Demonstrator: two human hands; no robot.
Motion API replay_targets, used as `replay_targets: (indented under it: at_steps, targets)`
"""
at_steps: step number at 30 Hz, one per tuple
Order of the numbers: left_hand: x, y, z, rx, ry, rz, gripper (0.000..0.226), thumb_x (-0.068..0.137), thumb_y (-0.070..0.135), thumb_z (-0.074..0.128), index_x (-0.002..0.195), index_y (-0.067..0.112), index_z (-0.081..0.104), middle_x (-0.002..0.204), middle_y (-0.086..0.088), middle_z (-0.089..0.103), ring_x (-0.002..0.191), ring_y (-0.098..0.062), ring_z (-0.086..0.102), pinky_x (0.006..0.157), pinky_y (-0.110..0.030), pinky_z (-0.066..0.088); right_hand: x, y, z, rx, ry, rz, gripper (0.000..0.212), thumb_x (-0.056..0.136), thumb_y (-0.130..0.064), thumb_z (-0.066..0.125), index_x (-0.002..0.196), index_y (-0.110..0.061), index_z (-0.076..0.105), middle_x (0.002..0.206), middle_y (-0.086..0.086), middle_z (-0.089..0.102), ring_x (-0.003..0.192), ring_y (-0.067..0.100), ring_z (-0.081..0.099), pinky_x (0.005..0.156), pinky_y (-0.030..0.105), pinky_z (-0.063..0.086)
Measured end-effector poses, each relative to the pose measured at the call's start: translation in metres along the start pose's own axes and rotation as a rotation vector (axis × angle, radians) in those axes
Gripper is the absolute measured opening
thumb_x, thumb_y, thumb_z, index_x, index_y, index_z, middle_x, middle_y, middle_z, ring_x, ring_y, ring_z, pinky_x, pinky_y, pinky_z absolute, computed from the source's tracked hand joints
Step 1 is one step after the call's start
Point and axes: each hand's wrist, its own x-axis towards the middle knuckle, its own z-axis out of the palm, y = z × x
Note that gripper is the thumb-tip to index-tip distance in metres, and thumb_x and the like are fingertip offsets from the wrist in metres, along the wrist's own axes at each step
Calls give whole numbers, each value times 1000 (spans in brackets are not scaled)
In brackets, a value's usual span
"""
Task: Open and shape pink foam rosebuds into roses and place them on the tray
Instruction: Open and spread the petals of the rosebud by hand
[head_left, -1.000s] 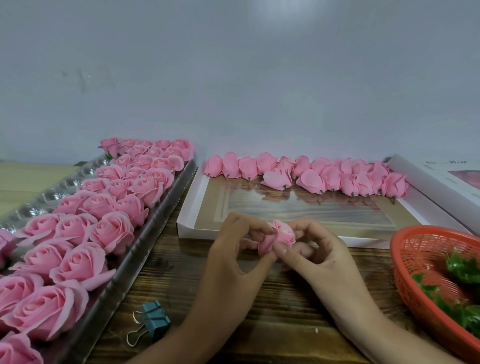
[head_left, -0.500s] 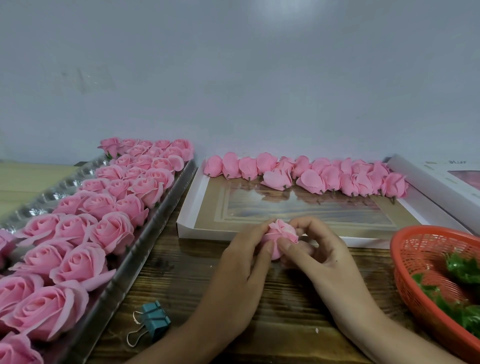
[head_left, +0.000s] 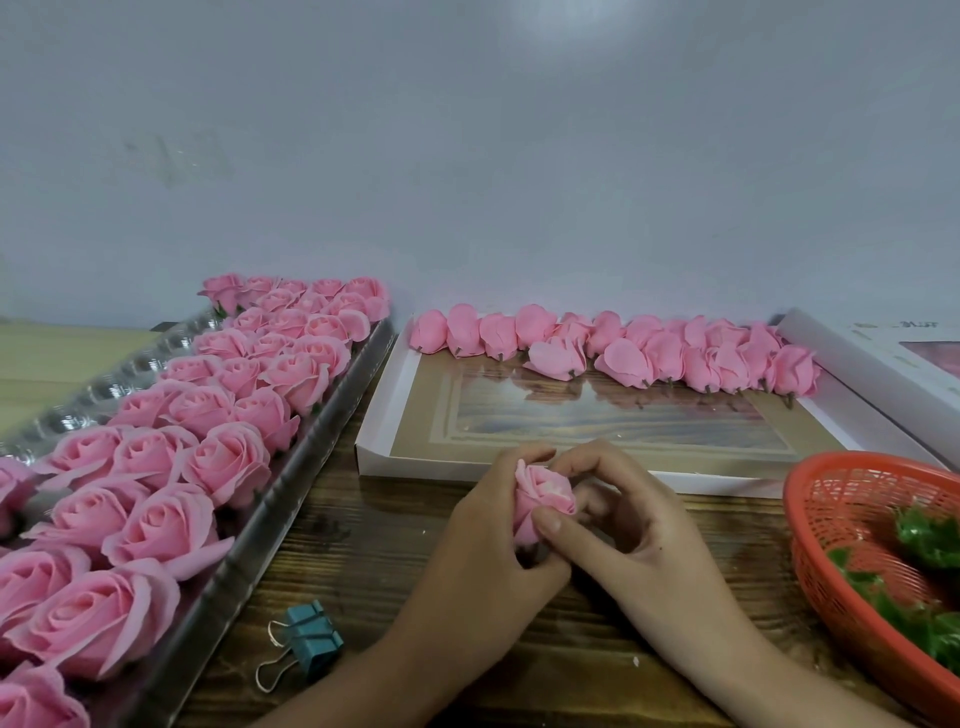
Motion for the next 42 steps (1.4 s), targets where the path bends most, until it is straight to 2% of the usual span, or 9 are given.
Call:
replay_targets:
  at_steps: [3,10,14,20,26,30,34,38,42]
  targets:
    - [1,-2,-2,-8,33,16,36,70,20,70,100,35,57,93,18,66,87,1,63,68,-7,45,1,1,0,-91,-22,-19,14,80,-17,73,88,-23,62,82,8,70,79,28,68,76,40,51]
    - [16,-15,2,-78,-43,-148,25,57,47,62,68,27,52,61,16,59,65,-6,58,66,-33,50,0,0,-2,-202,-88,-91,15,77,-35,74,88,-30,65,85,-17,64,82,9,60,75,18,47]
    - [15,-12,-2,-6,-110,-116,22,70,25,75,72,28,53,57,15,61,52,-3,60,56,-21,47,1,-3,-2,-216,-67,-147,16,77,-31,75,88,-24,67,91,-22,64,88,8,62,79,15,46]
    - [7,-13,0,14,13,-108,36,68,3,62,91,31,61,83,7,68,74,-4,63,65,-13,50,-4,-6,3,-389,16,-132,22,74,-41,73,87,-25,65,90,-19,63,86,14,60,75,16,46]
    - [8,-15,3,90,40,-3,32,71,51,54,98,33,58,88,16,65,85,-6,64,78,-33,55,-5,-9,4,-501,-27,-177,23,78,-43,69,94,-29,60,97,-16,58,95,9,57,76,13,41]
    - [4,-13,3,181,67,55,46,71,41,57,117,42,48,101,26,63,88,4,63,75,-23,55,-2,-9,2,-479,-85,-214,15,83,-41,67,92,-32,60,96,-15,57,97,11,57,77,16,41]
    - [8,-10,3,-28,-24,-23,39,70,39,58,107,27,59,91,8,67,89,-15,65,84,-42,53,3,-8,-6,-426,-165,-258,18,84,-32,72,93,-18,66,99,-17,60,101,9,60,85,13,41]
    - [3,-7,1,9,-50,10,63,62,25,67,116,51,48,106,28,63,96,7,60,77,-6,47,4,-6,-8,-358,-157,-234,18,82,-32,74,94,-19,68,99,-14,64,100,13,62,86,18,44]
    - [2,-8,-1,79,42,44,72,70,30,74,127,47,33,96,28,63,84,2,64,74,-14,52,0,-7,-1,-389,-69,-137,26,75,-45,73,95,-33,61,91,-10,60,86,17,57,72,22,45]
